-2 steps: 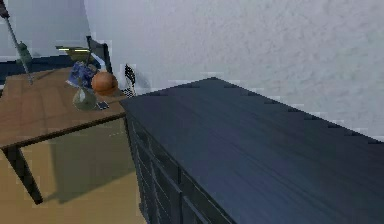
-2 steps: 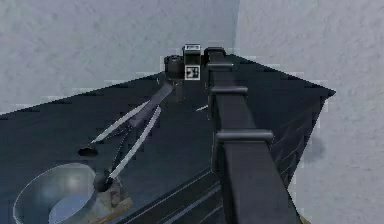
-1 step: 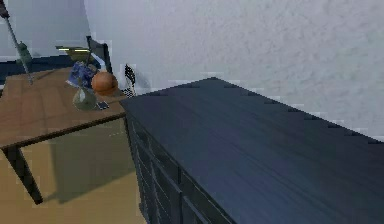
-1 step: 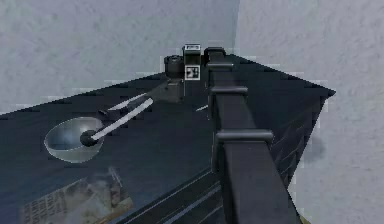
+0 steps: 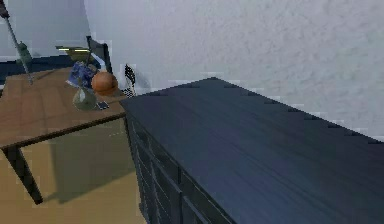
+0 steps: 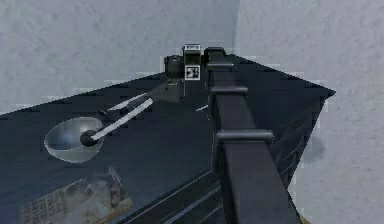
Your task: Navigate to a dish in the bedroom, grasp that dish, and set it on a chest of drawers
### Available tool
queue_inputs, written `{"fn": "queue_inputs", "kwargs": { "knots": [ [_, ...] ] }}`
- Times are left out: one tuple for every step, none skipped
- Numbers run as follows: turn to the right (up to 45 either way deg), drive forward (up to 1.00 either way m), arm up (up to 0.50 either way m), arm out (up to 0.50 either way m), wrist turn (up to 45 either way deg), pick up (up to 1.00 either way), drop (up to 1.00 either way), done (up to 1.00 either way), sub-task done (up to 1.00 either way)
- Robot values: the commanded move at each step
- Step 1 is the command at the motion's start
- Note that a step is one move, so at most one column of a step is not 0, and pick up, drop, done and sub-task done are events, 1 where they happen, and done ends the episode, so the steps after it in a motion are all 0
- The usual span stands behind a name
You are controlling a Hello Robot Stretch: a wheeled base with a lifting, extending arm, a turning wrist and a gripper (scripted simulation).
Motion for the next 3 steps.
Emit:
{"fn": "queue_inputs", "kwargs": {
  "knots": [
    [0.0,0.00,0.00,0.00,0.0,0.00,1.00,0.00,0.00],
    [0.0,0.00,0.00,-0.10,0.0,0.00,0.00,0.00,0.00],
    [0.0,0.00,0.00,0.00,0.0,0.00,0.00,1.00,0.00]
  ]
}}
